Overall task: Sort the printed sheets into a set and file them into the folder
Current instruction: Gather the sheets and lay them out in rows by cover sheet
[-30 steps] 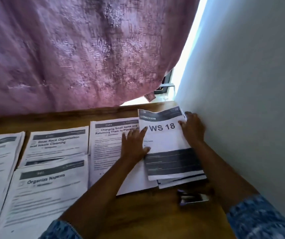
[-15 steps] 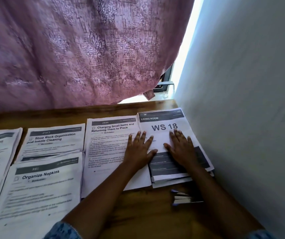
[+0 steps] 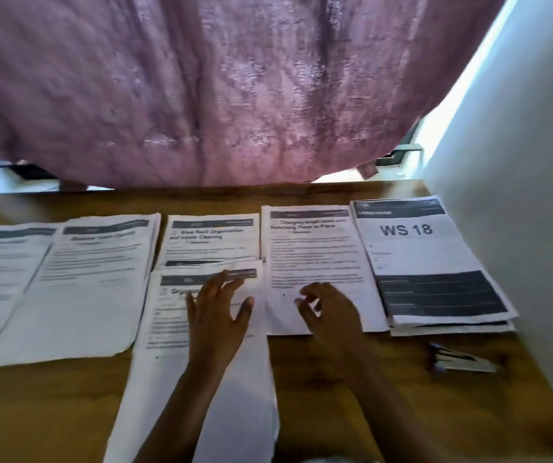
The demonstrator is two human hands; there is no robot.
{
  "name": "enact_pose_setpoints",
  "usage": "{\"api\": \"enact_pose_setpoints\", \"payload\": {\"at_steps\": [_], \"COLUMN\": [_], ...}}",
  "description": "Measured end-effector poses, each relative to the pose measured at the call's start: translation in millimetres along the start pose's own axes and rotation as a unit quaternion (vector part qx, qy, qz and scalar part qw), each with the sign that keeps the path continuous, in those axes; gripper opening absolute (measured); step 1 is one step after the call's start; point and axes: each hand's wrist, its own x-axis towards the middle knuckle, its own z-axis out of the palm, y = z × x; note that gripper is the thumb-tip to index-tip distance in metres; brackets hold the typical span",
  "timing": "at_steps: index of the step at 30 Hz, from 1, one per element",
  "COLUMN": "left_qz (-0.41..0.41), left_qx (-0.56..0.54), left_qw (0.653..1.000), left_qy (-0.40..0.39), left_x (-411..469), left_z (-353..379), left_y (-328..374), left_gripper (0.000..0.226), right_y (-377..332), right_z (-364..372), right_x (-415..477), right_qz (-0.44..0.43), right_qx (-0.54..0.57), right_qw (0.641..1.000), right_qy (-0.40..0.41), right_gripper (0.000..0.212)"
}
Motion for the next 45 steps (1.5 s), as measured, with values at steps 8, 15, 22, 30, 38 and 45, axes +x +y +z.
{"api": "enact_pose_setpoints", "payload": {"at_steps": [8, 15, 22, 30, 38, 45], "left_qz": [0.008, 0.050, 0.045, 0.023, -0.052, -0.085], "left_qx": [0.052, 0.030, -0.051, -0.125, -0.207, -0.303], "left_qw": [0.997, 0.992, 0.992, 0.987, 0.970, 0.945], "left_qy": [-0.055, -0.108, -0.106, -0.095, -0.117, -0.085], "left_x": [-38.9, -47.6, -45.4, -45.0, -38.4, -22.5], "left_z": [-29.6, -25.0, -26.4, -31.4, -42.8, -64.9], "left_y": [-104.9, -120.8, -123.9, -123.1, -116.0, -106.9], "left_gripper": [0.057, 0.070, 0.072, 0.076, 0.074, 0.029], "right_y": [-48.3, -60.7, -63.2, -55.1, -40.0, -38.3], "right_z": [55.4, 62.9, 66.8, 60.1, 42.7, 33.9], "right_x": [-38.7, -41.8, -46.5, -45.9, -32.4, -15.3], "right_qz": [0.137, 0.205, 0.219, 0.202, 0.212, 0.238], "right_qx": [0.008, -0.016, 0.018, -0.013, 0.191, 0.295], "right_qw": [0.989, 0.978, 0.975, 0.978, 0.953, 0.925], "right_qy": [-0.062, -0.010, 0.026, 0.045, 0.098, 0.037], "right_gripper": [0.033, 0.030, 0.019, 0.024, 0.021, 0.018]}}
